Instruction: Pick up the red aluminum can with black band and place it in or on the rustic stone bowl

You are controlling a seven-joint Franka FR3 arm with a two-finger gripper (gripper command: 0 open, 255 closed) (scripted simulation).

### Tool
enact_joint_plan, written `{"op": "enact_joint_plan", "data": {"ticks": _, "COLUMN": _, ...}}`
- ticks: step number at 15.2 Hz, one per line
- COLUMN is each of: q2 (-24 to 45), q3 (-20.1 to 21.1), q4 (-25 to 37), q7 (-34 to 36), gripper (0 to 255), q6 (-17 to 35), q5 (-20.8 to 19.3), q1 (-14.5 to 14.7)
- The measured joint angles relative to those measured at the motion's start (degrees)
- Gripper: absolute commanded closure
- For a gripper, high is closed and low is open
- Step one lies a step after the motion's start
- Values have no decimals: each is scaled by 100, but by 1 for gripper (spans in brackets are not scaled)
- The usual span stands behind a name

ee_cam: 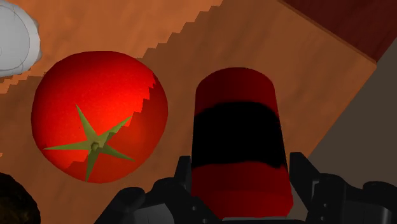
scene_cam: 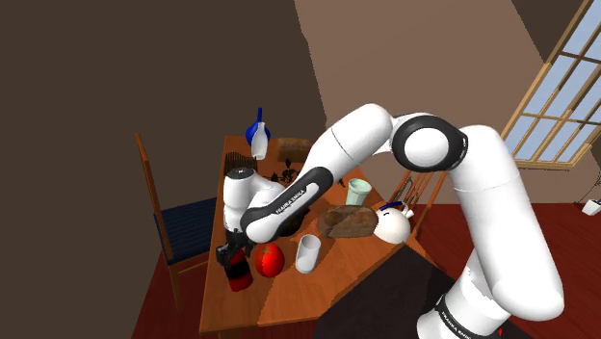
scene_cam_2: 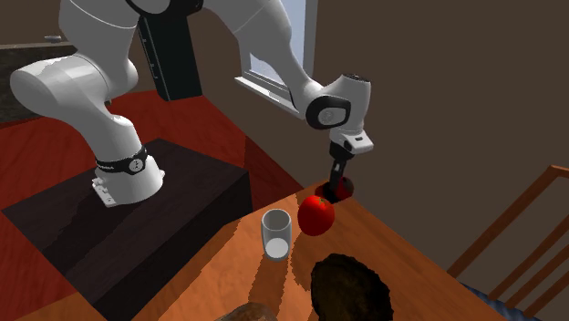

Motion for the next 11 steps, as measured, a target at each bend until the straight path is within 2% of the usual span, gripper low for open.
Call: {"op": "enact_joint_plan", "data": {"ticks": 11, "q2": -657, "q3": 193, "q4": -151, "q7": -131, "gripper": 255, "q6": -499, "q5": 209, "q1": -152}}
